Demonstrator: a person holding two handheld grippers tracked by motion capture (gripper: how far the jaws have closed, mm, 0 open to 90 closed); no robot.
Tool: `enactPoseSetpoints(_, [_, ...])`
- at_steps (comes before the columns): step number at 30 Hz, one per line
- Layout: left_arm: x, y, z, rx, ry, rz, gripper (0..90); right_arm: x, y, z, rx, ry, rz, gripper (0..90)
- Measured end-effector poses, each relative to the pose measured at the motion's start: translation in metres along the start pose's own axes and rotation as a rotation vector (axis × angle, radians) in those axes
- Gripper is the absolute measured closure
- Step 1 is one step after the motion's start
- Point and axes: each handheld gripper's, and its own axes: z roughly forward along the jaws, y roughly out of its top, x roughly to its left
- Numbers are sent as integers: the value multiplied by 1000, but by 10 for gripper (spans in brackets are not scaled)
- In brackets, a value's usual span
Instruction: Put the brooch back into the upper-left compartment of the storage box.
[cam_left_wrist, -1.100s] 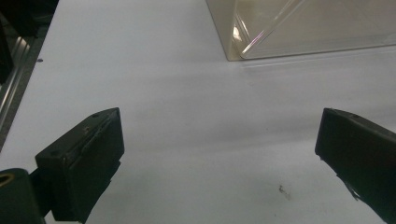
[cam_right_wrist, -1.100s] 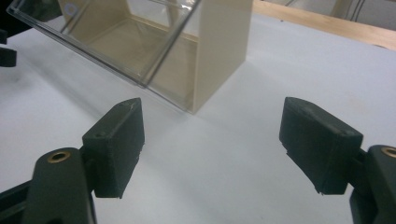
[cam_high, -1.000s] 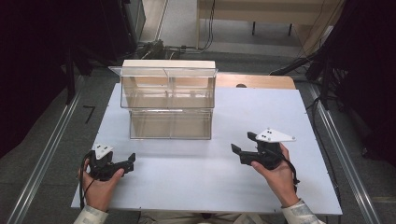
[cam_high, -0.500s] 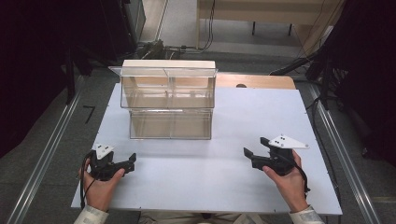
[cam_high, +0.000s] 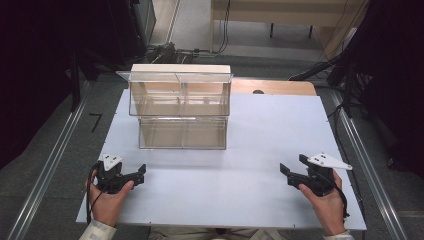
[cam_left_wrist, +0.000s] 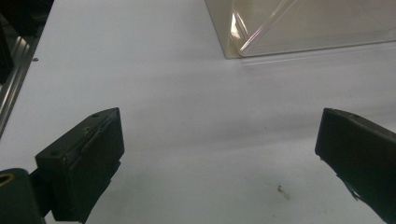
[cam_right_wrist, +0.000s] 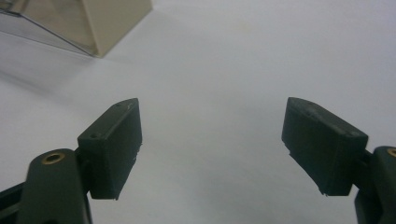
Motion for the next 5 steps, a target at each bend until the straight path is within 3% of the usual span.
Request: enactPoseSetpoints(5, [0,0,1,10,5,5,21,-21,-13,-8,14,-60,56,172])
